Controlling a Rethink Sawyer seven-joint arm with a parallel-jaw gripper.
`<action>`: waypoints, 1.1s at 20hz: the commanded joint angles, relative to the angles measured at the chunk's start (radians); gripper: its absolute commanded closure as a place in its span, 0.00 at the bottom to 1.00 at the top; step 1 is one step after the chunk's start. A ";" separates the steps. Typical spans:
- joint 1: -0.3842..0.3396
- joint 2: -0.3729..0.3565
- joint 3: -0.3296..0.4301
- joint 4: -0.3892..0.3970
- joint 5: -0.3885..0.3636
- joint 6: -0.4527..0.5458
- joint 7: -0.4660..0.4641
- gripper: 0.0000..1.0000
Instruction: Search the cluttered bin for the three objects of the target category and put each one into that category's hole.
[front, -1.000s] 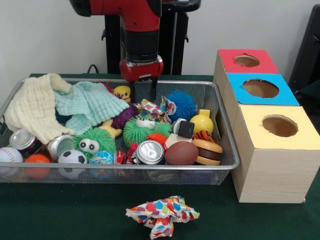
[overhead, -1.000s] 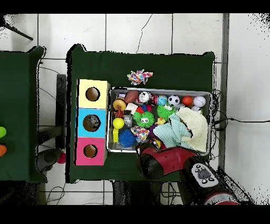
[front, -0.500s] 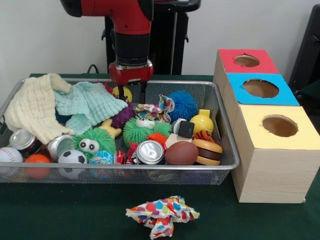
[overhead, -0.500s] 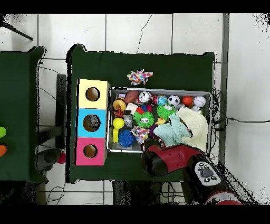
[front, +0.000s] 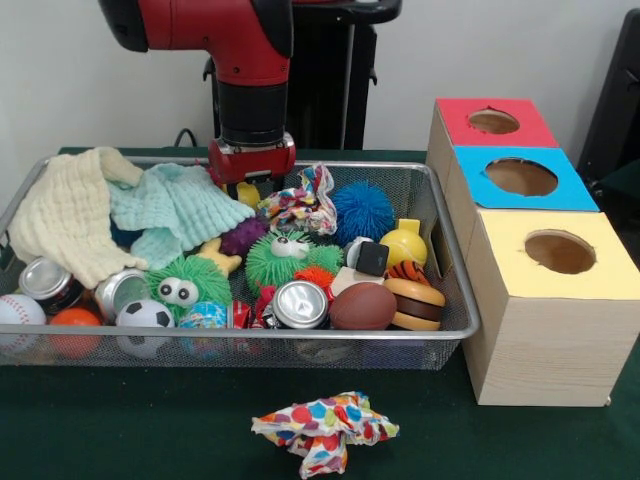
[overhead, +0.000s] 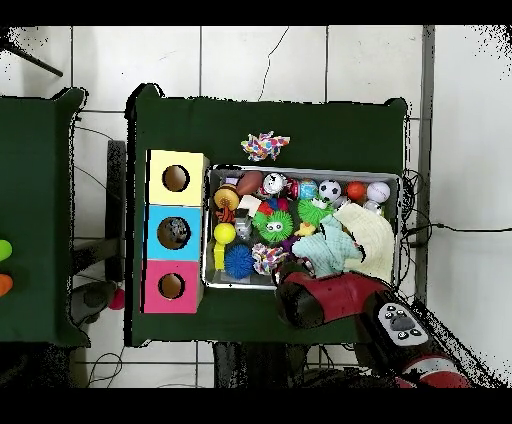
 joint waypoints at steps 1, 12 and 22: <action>-0.019 0.117 0.026 -0.105 -0.043 0.077 0.022 0.00; -0.155 0.091 0.227 0.005 0.006 0.326 -0.159 0.00; -0.156 0.108 0.245 0.040 0.005 0.334 -0.063 0.00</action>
